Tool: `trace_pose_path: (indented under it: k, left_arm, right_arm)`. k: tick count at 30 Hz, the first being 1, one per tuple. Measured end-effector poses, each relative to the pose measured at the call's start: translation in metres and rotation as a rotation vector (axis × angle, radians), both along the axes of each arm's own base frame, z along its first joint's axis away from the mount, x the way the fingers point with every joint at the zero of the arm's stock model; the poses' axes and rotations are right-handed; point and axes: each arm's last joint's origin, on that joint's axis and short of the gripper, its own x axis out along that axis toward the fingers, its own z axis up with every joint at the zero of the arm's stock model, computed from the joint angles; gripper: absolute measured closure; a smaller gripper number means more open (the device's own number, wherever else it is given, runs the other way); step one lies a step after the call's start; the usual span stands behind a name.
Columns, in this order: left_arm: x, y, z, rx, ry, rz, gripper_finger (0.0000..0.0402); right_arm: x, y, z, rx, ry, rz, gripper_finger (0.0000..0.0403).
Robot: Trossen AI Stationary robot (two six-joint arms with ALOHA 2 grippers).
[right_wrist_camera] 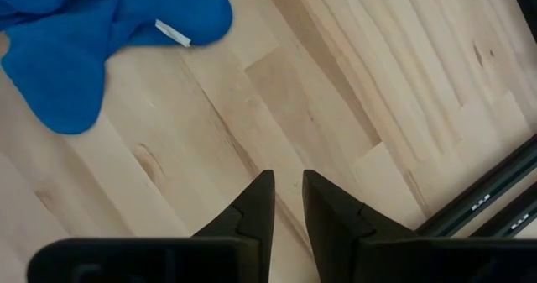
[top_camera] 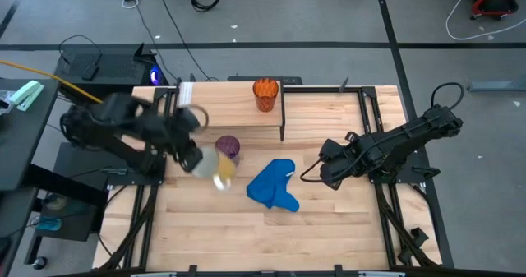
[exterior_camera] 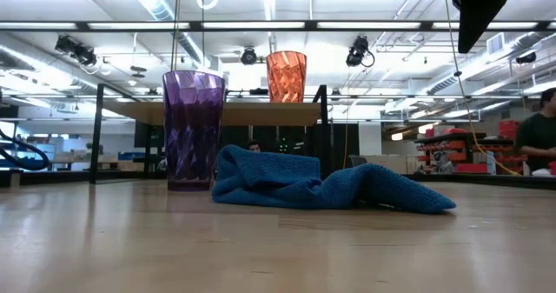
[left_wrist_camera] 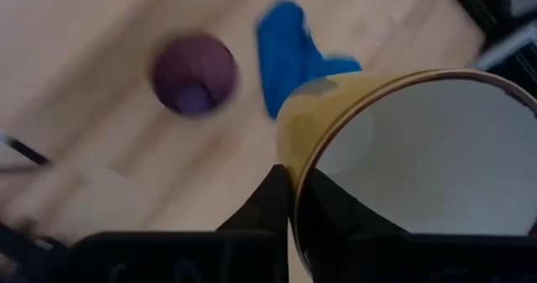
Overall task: Stack small to large cups/mugs on shelf
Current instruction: Put the yellow mug on the shelf
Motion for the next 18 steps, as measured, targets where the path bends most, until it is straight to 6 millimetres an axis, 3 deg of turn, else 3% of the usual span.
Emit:
trace_pose_path:
  k: [7,18]
  left_arm:
    - [0.002,0.048,0.021,0.198,-0.046,-0.005,0.038]
    - [0.021,0.133,0.002,0.326,0.137,-0.043,0.038]
  right_arm:
    - [0.0,0.0,0.0,0.0,0.001,0.004,0.0332]
    - [0.001,0.0,0.0,0.002,-0.005,0.003,0.0332]
